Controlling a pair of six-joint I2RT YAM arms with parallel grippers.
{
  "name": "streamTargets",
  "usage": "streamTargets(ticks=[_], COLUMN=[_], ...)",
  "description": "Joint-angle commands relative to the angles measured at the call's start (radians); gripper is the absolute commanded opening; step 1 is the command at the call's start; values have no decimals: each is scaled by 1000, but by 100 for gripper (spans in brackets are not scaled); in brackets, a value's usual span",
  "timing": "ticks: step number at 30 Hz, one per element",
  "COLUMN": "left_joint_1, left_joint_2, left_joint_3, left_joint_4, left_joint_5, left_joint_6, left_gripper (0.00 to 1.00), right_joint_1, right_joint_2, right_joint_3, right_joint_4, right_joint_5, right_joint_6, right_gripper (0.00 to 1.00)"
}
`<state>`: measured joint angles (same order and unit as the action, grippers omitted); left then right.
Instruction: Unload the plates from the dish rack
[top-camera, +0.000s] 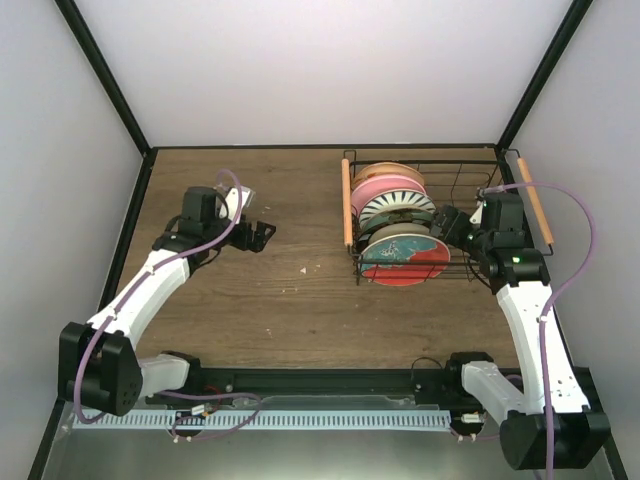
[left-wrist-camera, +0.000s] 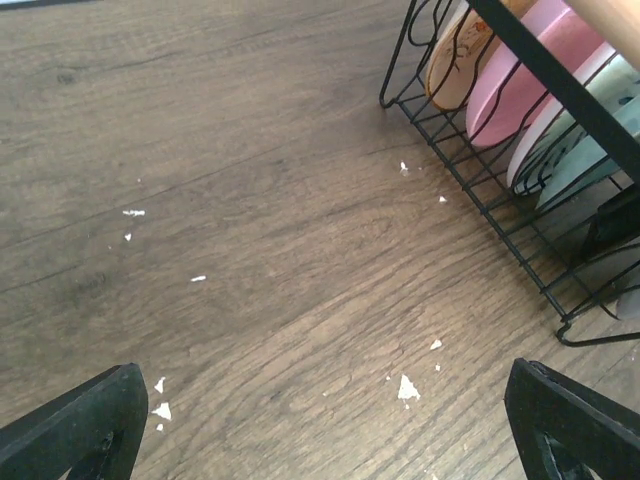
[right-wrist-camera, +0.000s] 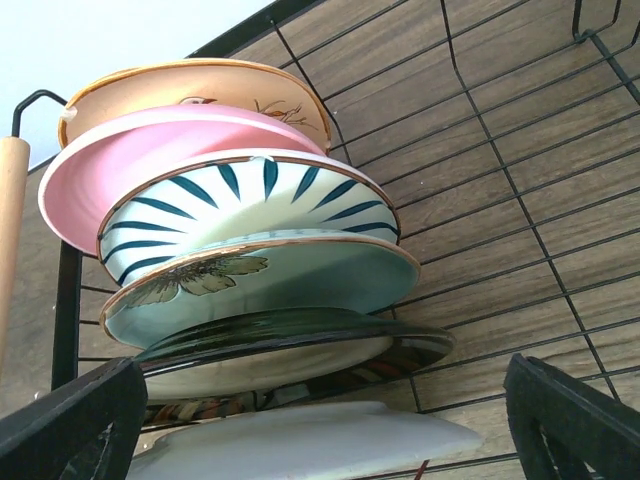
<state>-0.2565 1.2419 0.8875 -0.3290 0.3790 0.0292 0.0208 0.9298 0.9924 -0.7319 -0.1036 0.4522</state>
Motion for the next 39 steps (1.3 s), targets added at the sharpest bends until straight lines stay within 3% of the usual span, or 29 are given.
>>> streamTargets(ticks=[1,7,13,16,23,26,32,39], left_joint_1=[4,-48,-255,-351,-504,-548,-608,-624], left_joint_2=[16,228,428,486,559,560,579,606], left_joint_3=[58,378,707,786,843,829,832,850], left_joint_4=[62,26,-77,-99,-141,-153,-180,-207], left_joint_5=[-7,77,52,44,21,19,9,9], left_joint_6=[18,88,345,425,497,529,566,573], left_gripper=[100,100,99,91,64,56,51,51], right_joint_1=[-4,-4,-4,-4,-4,-4,-4,-4], right_joint_2=[-9,-15,-59,-66,-116,-133,-133,-140], right_joint_3=[-1,-4,34,53,42,27,20,3], right_joint_4=[22,48,127,128,91,86,79,82], right_joint_5=[33,98,213,238,248,239,234,231], right_joint_6=[11,-80,-13,-4,6,12,15,35], right_gripper=[100,100,100,100,100,100,100,100])
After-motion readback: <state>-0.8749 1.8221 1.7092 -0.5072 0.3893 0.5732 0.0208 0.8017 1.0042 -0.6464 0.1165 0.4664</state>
